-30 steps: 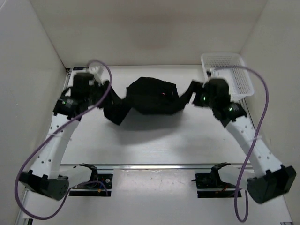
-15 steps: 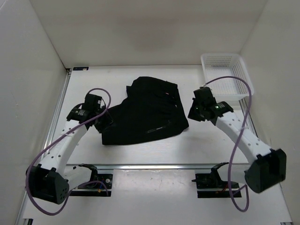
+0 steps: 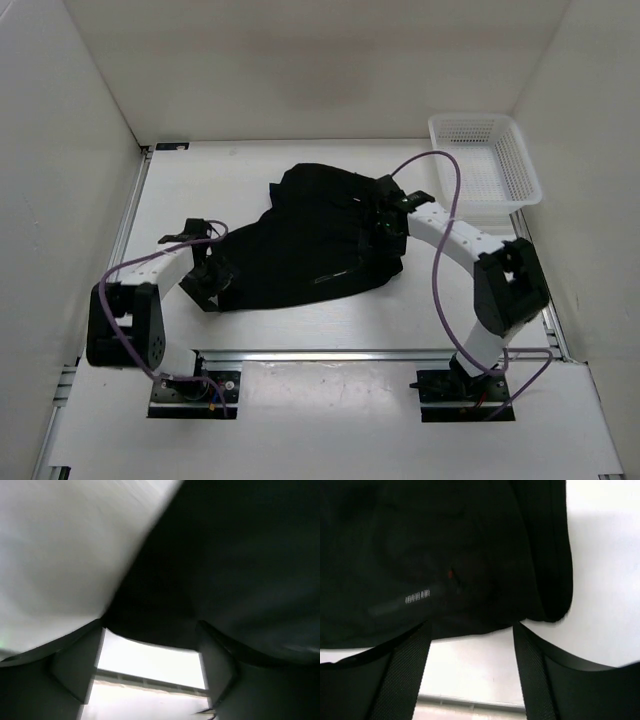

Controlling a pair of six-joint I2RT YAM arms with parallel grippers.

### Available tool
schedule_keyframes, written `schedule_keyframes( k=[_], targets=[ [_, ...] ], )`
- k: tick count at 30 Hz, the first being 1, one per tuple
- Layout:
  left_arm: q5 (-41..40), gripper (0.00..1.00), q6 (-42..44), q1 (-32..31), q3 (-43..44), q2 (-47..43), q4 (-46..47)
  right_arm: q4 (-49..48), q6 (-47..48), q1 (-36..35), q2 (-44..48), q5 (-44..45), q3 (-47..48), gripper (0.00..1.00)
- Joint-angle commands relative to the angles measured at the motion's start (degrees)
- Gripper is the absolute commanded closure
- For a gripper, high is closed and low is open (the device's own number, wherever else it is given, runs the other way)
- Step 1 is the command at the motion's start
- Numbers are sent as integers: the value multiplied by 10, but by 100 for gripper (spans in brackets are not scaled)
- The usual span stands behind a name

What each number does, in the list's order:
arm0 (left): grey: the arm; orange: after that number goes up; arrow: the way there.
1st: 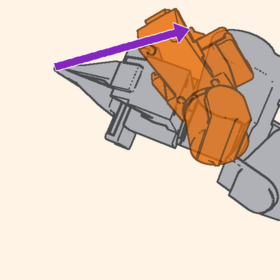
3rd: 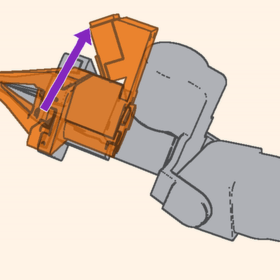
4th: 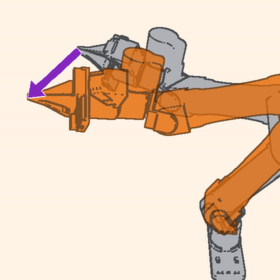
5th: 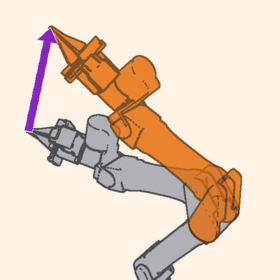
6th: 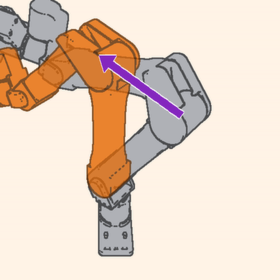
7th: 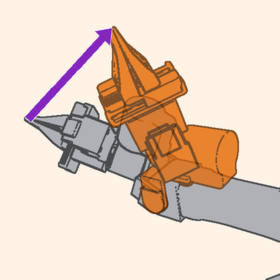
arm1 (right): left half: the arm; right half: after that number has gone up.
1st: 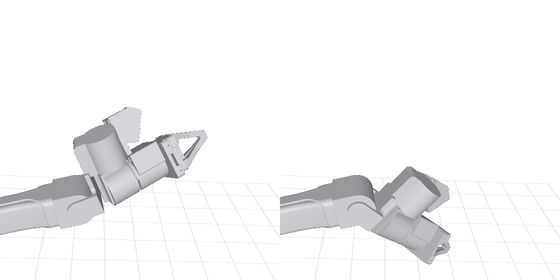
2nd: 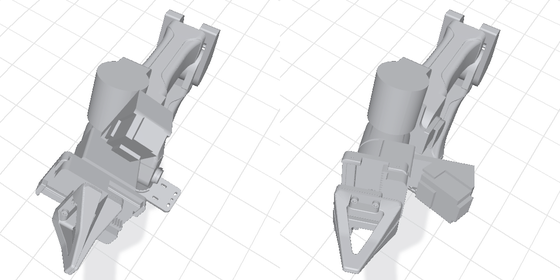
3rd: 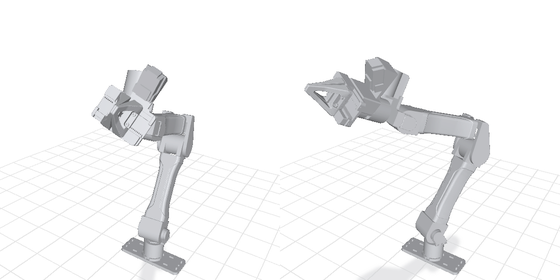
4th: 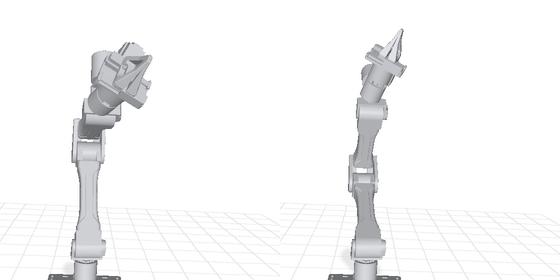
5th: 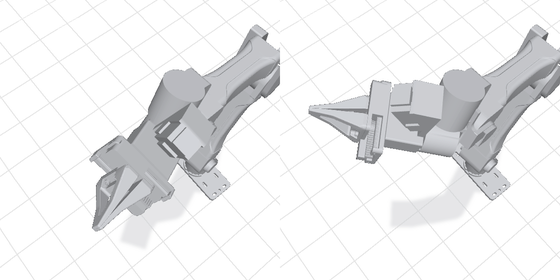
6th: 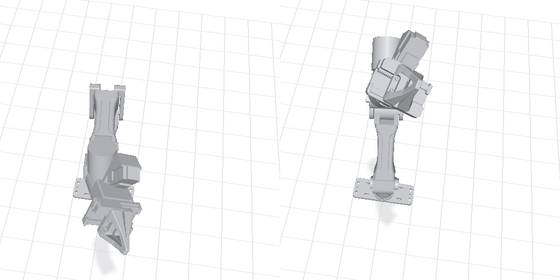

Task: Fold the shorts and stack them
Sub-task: Flatten the shorts out

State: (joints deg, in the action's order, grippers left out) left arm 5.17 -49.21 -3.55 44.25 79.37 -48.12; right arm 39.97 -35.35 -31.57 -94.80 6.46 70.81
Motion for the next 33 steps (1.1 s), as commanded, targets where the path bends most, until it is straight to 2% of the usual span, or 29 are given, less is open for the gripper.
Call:
schedule_keyframes(
  k=[1, 4, 5, 7, 11, 14, 17, 18, 19, 23, 28, 31, 33],
  targets=[
    [5, 19, 17, 11, -12, 42, 46, 17, 26, 8, -57, 36, 53, 29],
    [-13, 43, 23, 16, 1, 61, 51, 23, 41, 14, -95, 70, 77, 29],
    [-13, 69, 28, 16, 10, 61, 51, 23, 47, 14, -103, 70, 84, 29],
    [-13, 90, 34, 21, 24, 66, 51, 23, 52, 20, -126, 76, 91, 29],
    [-13, 90, 39, 21, 41, 73, 51, 23, 57, 20, -151, 76, 91, 31],
    [-13, 90, 39, 21, 46, 73, 51, 2, 57, 20, -139, 66, 67, 40],
    [-13, 90, 39, 21, 51, 73, 51, -12, 57, 20, -116, 38, 50, 70],
    [-13, 90, 39, 21, 51, 73, 51, -12, 57, 20, -108, 38, 50, 90],
    [-13, 90, 39, 21, 58, 73, 51, -12, 57, 20, -108, 38, 50, 99],
    [-8, 90, 50, 27, 94, 73, 40, -7, 76, 26, -75, 38, 94, 100],
    [-8, 90, 71, 38, 192, 66, -17, 12, 99, 26, -12, 74, 144, 100],
    [-8, 90, 76, 43, 206, 43, -29, 12, 105, 31, 48, 86, 123, 100],
    [-8, 90, 76, 49, 206, 26, -36, -1, 105, 31, 109, 94, 61, 100]
  ],
)
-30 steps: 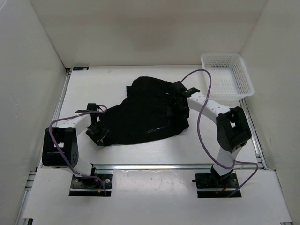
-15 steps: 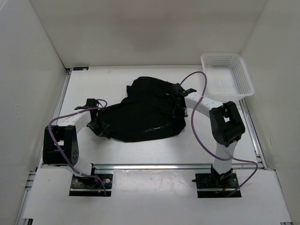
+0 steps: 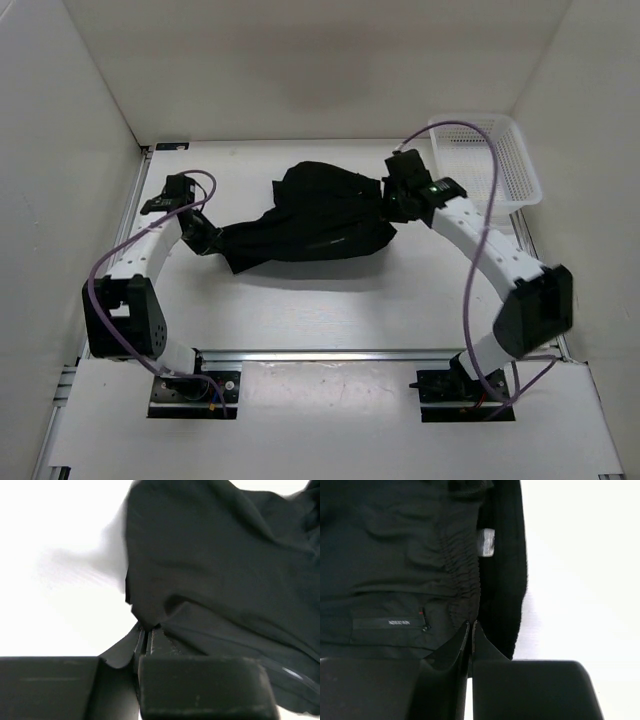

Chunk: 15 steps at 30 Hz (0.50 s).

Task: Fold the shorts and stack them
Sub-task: Flatten the shorts out

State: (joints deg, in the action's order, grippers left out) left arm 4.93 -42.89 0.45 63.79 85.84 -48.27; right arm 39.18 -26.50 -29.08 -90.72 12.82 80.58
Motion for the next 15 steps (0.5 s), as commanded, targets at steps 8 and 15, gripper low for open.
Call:
schedule_keyframes(
  k=[8, 15],
  targets=[
    [-11, 89, -3, 9, -121, -87, -12, -35, -151, -12, 379, 108, -370, 100],
    [10, 33, 15, -4, -106, -88, -2, 34, -246, -12, 390, 88, -386, 46]
  ],
)
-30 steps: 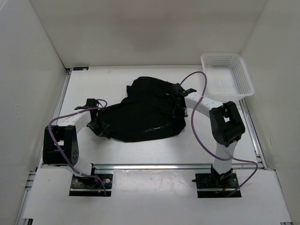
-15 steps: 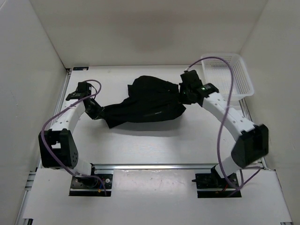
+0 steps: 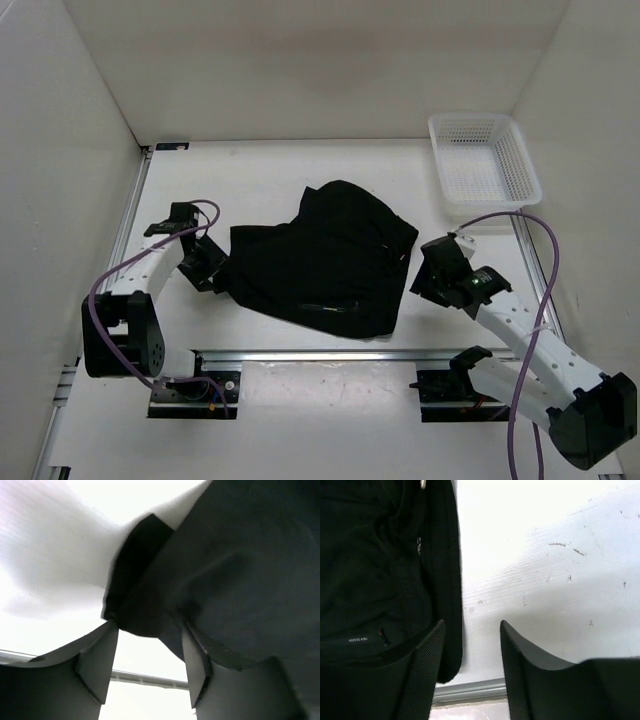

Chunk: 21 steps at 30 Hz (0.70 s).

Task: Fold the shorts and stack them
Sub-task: Flatten the shorts out

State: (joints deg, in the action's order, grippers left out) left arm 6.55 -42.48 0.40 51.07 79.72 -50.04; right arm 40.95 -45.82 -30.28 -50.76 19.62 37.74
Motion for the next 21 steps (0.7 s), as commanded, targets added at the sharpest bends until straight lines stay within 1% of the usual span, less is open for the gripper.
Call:
schedule_keyframes(
  k=[1, 2, 4, 6, 7, 8, 9, 10, 11, 12, 14, 17, 18, 19, 21],
  targets=[
    [-7, 33, 11, -4, 21, -34, 11, 22, -52, 0, -27, 11, 71, 50],
    [-7, 33, 11, -4, 21, -41, 11, 46, -64, 0, -36, -7, 85, 53],
    [-12, 33, 11, -4, 21, -54, -3, 54, -72, 0, -64, -47, 107, 59],
    [-12, 33, 6, -4, 2, -55, -3, 53, -108, 0, -80, -104, 107, 60],
    [-18, 33, 6, -4, -5, -55, -3, 46, -124, 0, -93, -167, 97, 51],
    [-18, 32, 6, -4, -11, -44, -3, 34, -157, 0, -94, -201, 69, 48],
    [-18, 26, 6, -4, -18, -36, 3, -4, -172, 0, -99, -232, 53, 42],
    [-18, 25, 6, -4, -18, -18, 8, -26, -181, -7, -99, -258, 35, 34],
    [-18, 19, 6, -4, -18, -7, 13, -38, -181, -15, -99, -268, 24, 34],
    [-10, 12, 6, -4, -18, 4, 27, -39, -181, -34, -108, -244, 23, 34],
    [-15, 12, 14, -4, -5, 43, 32, -39, -162, -41, -130, -222, 30, 34],
    [-21, 12, 20, -4, 11, 98, 45, -60, -111, -48, -212, -206, 36, 37],
    [-26, 13, 20, -4, 11, 111, 51, -68, -90, -48, -230, -212, 36, 37],
    [-26, 14, 25, -4, 11, 122, 51, -80, -89, -48, -245, -218, 43, 37],
    [-31, 19, 25, -4, 17, 143, 57, -95, -75, -55, -282, -223, 48, 40]
  ],
)
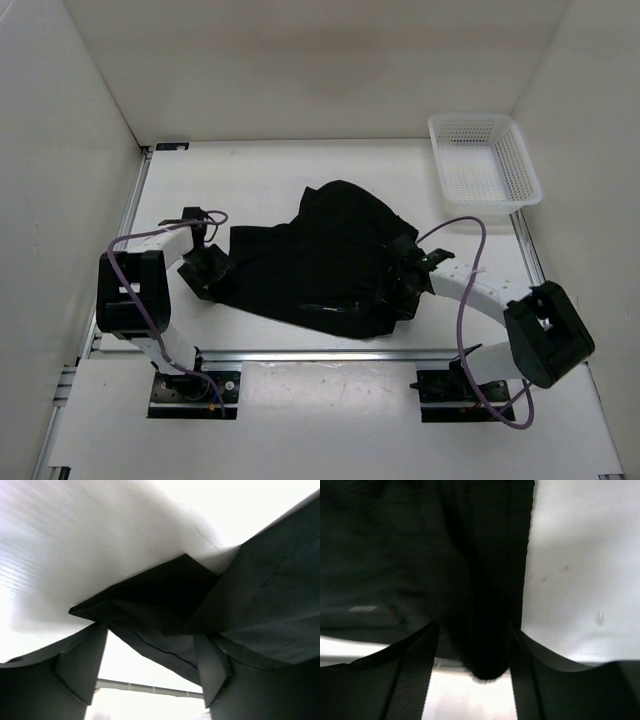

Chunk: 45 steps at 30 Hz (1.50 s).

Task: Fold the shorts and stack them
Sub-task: Flatten the shorts out

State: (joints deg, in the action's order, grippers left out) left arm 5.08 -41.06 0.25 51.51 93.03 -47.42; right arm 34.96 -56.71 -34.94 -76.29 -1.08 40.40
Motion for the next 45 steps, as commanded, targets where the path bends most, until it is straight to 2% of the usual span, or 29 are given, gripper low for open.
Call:
schedule_keyframes(
  k=[1, 2, 5, 6, 7, 11, 14, 17, 19, 20, 21, 22, 24, 26, 28, 30, 32, 33, 34, 35, 36, 37, 38, 39, 42, 44, 45],
  targets=[
    [-17, 22, 11, -3, 12, 10, 30, -47, 34, -14, -35, -16, 21, 42],
    [-22, 25, 11, -3, 12, 18, 30, -47, 34, -14, -41, -16, 21, 49],
    [-22, 51, 11, -3, 12, 33, 36, -53, 34, -25, -48, -6, 33, 70],
    [-27, 63, 11, -3, 18, 33, 36, -53, 34, -25, -48, 2, 41, 91],
    [-27, 88, 5, -3, 18, 39, 36, -42, 41, -25, -48, 11, 49, 99],
    [-9, 90, 5, -3, 71, 53, 36, -9, 100, -10, -72, 71, 127, 99],
    [7, 90, 5, -8, 120, 58, 15, 13, 171, 28, -113, 103, 235, 99],
    [20, 90, -1, -8, 236, 82, -13, 19, 244, 82, -177, 108, 373, 99],
    [26, 90, -1, -13, 363, 114, -52, 20, 278, 110, -241, 103, 461, 99],
    [27, 90, -1, -13, 413, 129, -71, 20, 308, 135, -265, 82, 561, 99],
    [27, 90, -1, -13, 515, 142, -88, 35, 319, 144, -286, 69, 614, 99],
    [27, 90, -1, -13, 566, 164, -122, 44, 326, 162, -322, 58, 711, 99],
    [20, 90, -1, -18, 697, 180, -154, 60, 340, 168, -343, 15, 786, 99],
    [20, 90, -1, -18, 750, 180, -181, 60, 354, 175, -331, 6, 812, 99],
    [26, 90, 5, -24, 750, 157, -181, 35, 368, 168, -276, -1, 775, 99],
    [20, 90, 5, -38, 699, 125, -161, -14, 384, 153, -191, 6, 649, 99],
    [10, 90, 5, -49, 562, 60, -132, -44, 391, 134, -127, 24, 547, 99],
    [3, 90, 5, -54, 509, 38, -117, -60, 391, 125, -59, 35, 429, 99],
    [3, 81, -2, -66, 400, 16, -83, -87, 391, 108, -23, 60, 369, 99],
    [-6, 72, -3, -71, 348, -16, -68, -97, 379, 98, 13, 74, 309, 99],
    [-6, 61, -9, -71, 301, -27, -59, -106, 353, 70, 78, 92, 194, 99],
    [-6, 48, -10, -71, 261, -34, -51, -112, 335, 55, 110, 114, 141, 99],
    [-6, 36, -10, -71, 200, -40, -37, -104, 313, 41, 138, 149, 97, 84],
    [-6, 36, -10, -71, 181, -40, -36, -92, 287, 22, 184, 158, 28, 73],
    [-13, 36, -10, -71, 155, -61, -31, -33, 154, 14, 247, 164, -27, 56],
    [-21, 37, -10, -71, 155, -66, -31, 1, 108, 14, 264, 169, -27, 61],
    [-27, 40, -10, -71, 155, -72, -36, 10, 89, 19, 264, 160, -15, 74]
  ],
)
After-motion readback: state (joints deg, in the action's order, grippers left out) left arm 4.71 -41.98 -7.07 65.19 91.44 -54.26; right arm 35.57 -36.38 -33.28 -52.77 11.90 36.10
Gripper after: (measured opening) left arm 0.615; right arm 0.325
